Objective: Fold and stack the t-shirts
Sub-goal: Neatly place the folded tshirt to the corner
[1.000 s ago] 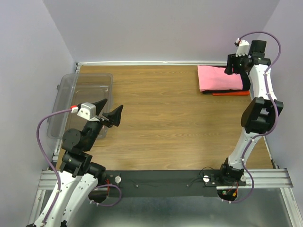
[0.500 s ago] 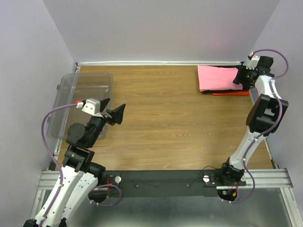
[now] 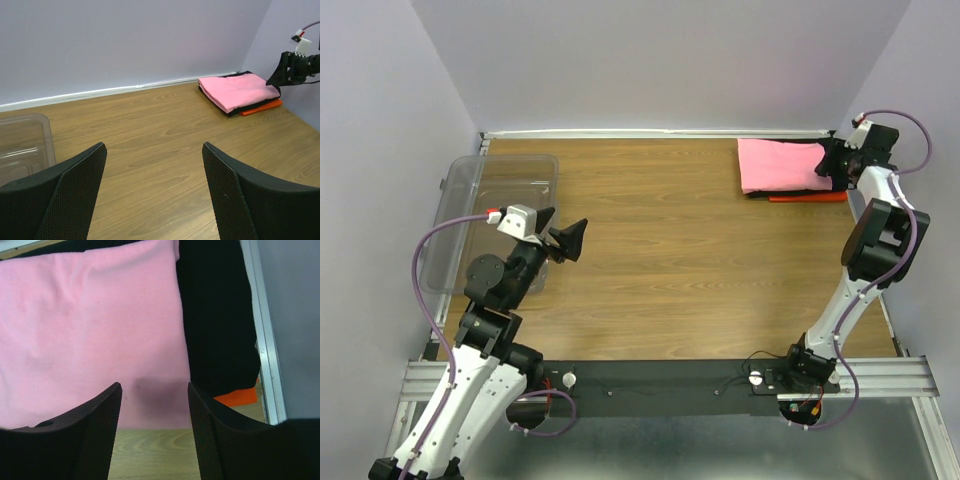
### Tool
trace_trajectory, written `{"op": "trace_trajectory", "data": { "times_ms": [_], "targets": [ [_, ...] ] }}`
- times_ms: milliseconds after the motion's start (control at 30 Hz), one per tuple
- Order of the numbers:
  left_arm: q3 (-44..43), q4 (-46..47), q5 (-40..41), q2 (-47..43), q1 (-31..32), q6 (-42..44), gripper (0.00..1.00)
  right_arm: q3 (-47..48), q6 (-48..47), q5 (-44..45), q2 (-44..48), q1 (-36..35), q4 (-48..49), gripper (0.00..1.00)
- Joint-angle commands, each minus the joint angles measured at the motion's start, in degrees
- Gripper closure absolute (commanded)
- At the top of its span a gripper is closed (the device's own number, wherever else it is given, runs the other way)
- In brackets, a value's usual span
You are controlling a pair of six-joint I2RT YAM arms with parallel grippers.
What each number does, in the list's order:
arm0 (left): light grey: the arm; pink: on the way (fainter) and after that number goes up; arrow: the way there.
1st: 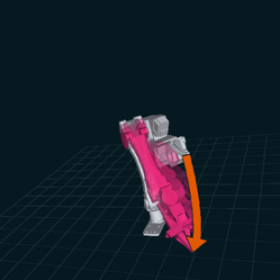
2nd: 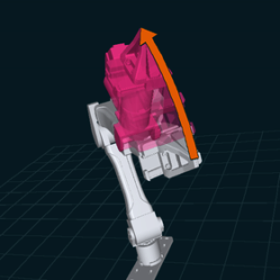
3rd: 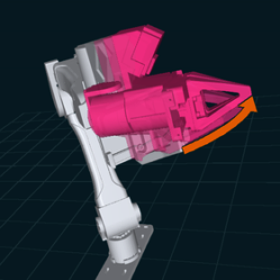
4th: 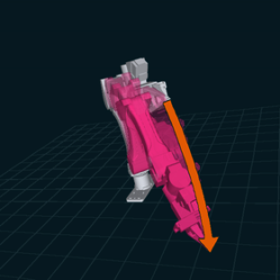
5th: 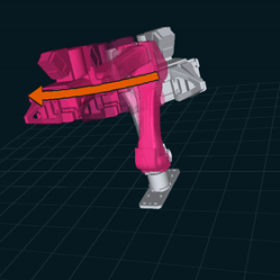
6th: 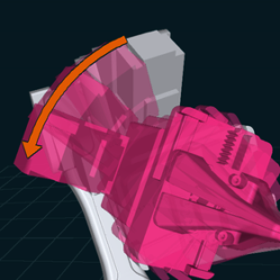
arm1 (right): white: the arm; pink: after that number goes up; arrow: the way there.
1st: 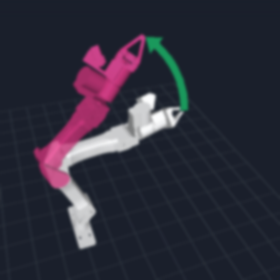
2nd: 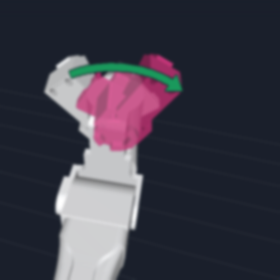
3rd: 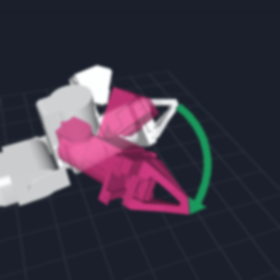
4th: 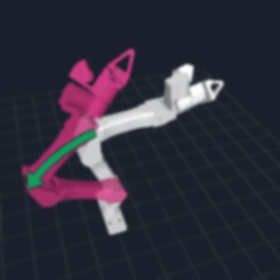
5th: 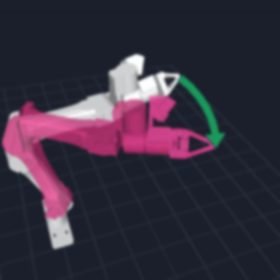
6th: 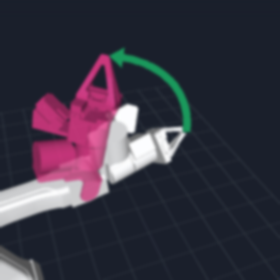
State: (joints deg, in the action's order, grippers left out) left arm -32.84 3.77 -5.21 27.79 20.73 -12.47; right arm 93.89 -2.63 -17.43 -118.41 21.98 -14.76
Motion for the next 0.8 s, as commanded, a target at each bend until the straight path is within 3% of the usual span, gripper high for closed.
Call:
{"op": "trace_trajectory", "data": {
  "times_ms": [0,767],
  "targets": [
    [0.6,1.1,-0.4,0.7,-0.3,0.3,0.15,0.0,1.1,1.3,0.7,1.1,3.1,0.37],
    [0.5,1.2,-1.1,1.1,-0.3,0.3,0.15,-2.2,2.5,-2.3,-2.5,3.0,3.1,0.45]
  ]
}}
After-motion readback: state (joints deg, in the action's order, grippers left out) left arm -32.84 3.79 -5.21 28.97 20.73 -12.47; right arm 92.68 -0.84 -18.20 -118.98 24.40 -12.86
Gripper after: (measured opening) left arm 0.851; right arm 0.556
